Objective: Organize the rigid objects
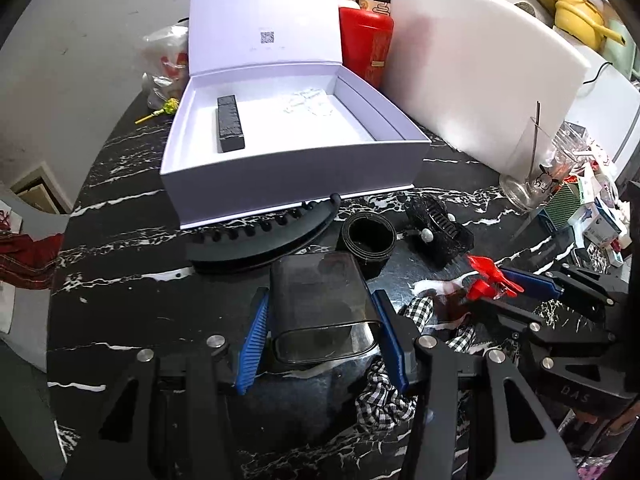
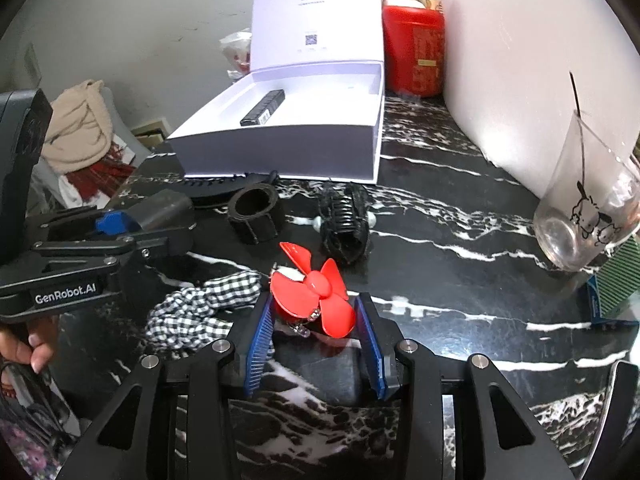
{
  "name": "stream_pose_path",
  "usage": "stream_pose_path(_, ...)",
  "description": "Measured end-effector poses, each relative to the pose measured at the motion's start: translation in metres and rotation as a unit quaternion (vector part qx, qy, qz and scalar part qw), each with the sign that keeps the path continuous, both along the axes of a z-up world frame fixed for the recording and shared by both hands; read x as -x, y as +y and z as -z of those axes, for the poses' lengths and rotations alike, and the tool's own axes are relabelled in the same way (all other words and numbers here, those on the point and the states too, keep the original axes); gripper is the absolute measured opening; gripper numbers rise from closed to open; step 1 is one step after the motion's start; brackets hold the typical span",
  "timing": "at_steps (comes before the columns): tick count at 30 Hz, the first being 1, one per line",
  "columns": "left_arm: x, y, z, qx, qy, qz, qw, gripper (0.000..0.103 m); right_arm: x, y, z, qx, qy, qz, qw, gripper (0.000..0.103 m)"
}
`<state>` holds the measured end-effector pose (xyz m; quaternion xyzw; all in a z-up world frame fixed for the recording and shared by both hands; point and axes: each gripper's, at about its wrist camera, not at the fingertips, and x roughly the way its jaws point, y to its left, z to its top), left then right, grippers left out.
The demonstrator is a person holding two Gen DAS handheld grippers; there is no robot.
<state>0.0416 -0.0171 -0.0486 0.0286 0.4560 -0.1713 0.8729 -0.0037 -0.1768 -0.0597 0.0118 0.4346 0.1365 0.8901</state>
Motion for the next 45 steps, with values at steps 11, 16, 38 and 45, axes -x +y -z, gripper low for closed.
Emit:
stream_pose_path(11,0.008,0.004,-0.033,-0.005,-0.037,-0.014,0.9992,0.050,0.005,0.011,-0.026,0.007,-0.035,-0.033,0.999,0.041)
stream_pose_path(16,0.005,0.007,-0.047,-0.001,-0.053,-0.019,0.9984,0.050,0.002,0.014,-0.040,0.007,-0.053,-0.045,0.998,0.041)
stream_pose_path(38,-0.049,-0.005,-0.088,-0.010,-0.099,-0.012,0.9949,0.050,-0.051,0.017,-0.080,0.020,-0.105,-0.068,0.992,0.041)
stream_pose_path(45,-0.074,-0.009,-0.094,-0.006,-0.103,-0.003,0.9947,0.050,-0.080,0.017,-0.090,0.023,-0.117,-0.072,0.990,0.041)
